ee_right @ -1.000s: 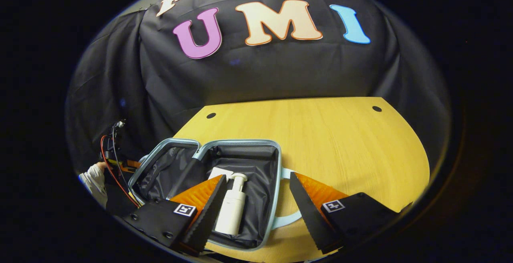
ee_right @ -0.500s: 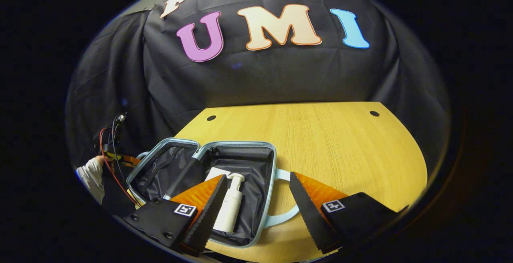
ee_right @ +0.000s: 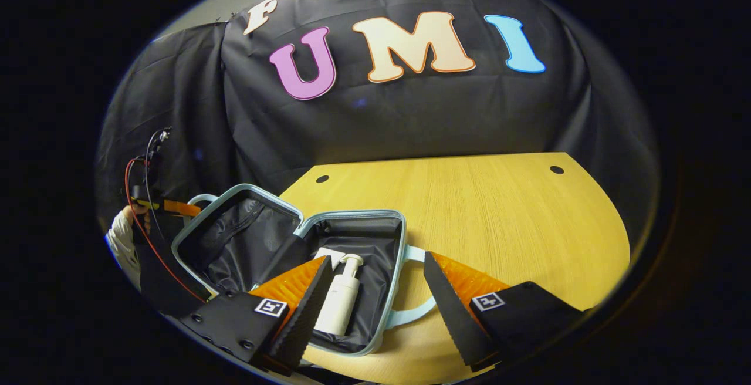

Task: First open the suitcase, pack the skin care products into it, and then close the suitcase.

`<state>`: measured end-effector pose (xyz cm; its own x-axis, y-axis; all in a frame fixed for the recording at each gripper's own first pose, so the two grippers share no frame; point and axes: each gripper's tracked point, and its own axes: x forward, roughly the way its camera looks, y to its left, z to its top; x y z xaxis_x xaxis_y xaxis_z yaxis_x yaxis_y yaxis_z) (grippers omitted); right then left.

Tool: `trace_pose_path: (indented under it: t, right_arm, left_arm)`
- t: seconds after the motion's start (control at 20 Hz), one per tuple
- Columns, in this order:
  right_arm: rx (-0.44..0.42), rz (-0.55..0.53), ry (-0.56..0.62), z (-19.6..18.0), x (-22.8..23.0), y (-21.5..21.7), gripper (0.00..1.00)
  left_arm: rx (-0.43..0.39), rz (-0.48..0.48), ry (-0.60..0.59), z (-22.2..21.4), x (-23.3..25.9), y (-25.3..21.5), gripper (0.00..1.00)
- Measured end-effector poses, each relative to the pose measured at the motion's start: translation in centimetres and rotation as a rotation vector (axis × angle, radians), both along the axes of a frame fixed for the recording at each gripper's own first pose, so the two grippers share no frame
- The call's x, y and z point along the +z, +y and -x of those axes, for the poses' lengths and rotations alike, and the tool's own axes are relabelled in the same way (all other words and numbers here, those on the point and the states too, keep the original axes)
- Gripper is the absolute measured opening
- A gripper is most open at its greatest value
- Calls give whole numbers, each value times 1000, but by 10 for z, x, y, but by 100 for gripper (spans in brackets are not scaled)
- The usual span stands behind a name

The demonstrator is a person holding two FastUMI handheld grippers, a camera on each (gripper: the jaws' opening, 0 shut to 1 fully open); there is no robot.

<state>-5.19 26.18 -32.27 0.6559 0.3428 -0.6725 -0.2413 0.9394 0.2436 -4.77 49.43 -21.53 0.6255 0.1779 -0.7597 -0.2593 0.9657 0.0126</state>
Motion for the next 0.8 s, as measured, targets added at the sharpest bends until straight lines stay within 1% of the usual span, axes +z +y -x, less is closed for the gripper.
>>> trace_pose_path:
  t: [0.2, 0.3, 0.45, 0.65, 0.8]
  right_arm:
    - [25, -24, -25, -2, 11, -8, 98]
    - [25, -36, -33, -2, 17, -17, 98]
    - [18, -44, -41, -3, 21, -33, 98]
    - [-2, -54, -53, -4, 28, -58, 98]
    - [-18, -58, -57, -4, 32, -75, 98]
  left_arm:
    - [-55, -39, -40, -1, 36, -33, 0]
    - [-85, -33, -80, -7, 55, -58, 0]
    - [-153, -41, -112, -14, 78, -96, 0]
    - [-223, -60, -127, -27, 93, -143, 0]
    - [-263, -43, -146, -37, 103, -176, 0]
